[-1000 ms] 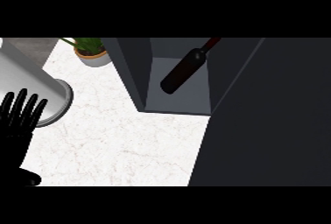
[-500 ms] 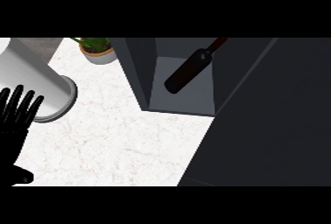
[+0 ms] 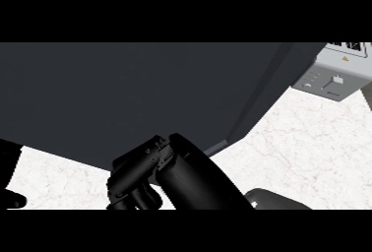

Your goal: Pick up the wine, place it into the cabinet and close the cabinet

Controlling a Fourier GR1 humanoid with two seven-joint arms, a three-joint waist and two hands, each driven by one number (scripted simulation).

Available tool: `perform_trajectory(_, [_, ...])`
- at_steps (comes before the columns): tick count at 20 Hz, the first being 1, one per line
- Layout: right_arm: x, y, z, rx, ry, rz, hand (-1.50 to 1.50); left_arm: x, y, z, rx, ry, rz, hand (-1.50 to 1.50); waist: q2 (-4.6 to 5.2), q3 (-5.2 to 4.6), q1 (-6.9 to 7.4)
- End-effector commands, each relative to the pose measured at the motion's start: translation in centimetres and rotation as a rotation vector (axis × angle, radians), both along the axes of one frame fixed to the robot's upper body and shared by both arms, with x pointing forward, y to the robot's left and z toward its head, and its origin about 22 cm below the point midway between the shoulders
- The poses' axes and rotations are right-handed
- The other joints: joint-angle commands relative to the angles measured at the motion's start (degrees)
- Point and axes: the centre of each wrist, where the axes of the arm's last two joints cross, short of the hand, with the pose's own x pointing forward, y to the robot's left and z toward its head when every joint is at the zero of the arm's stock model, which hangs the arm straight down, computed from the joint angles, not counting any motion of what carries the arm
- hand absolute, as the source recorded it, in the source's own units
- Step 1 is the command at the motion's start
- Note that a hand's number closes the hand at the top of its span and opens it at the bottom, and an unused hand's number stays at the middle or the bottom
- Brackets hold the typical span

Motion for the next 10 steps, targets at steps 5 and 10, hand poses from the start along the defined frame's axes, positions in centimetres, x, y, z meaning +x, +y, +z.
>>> perform_trajectory(5, [5.8,5.4,3.4,0.043,0.078,-0.018,1.5,0.7,1.2,0.4,0.008,-0.018,0.03,-1.5,-0.06,0.19,-1.56])
perform_trajectory(10, [9.7,3.2,1.5,0.077,0.156,-0.032,1.5,0.3,1.7,0.0,-0.001,0.004,0.047,-1.5,-0.12,0.25,-2.49])
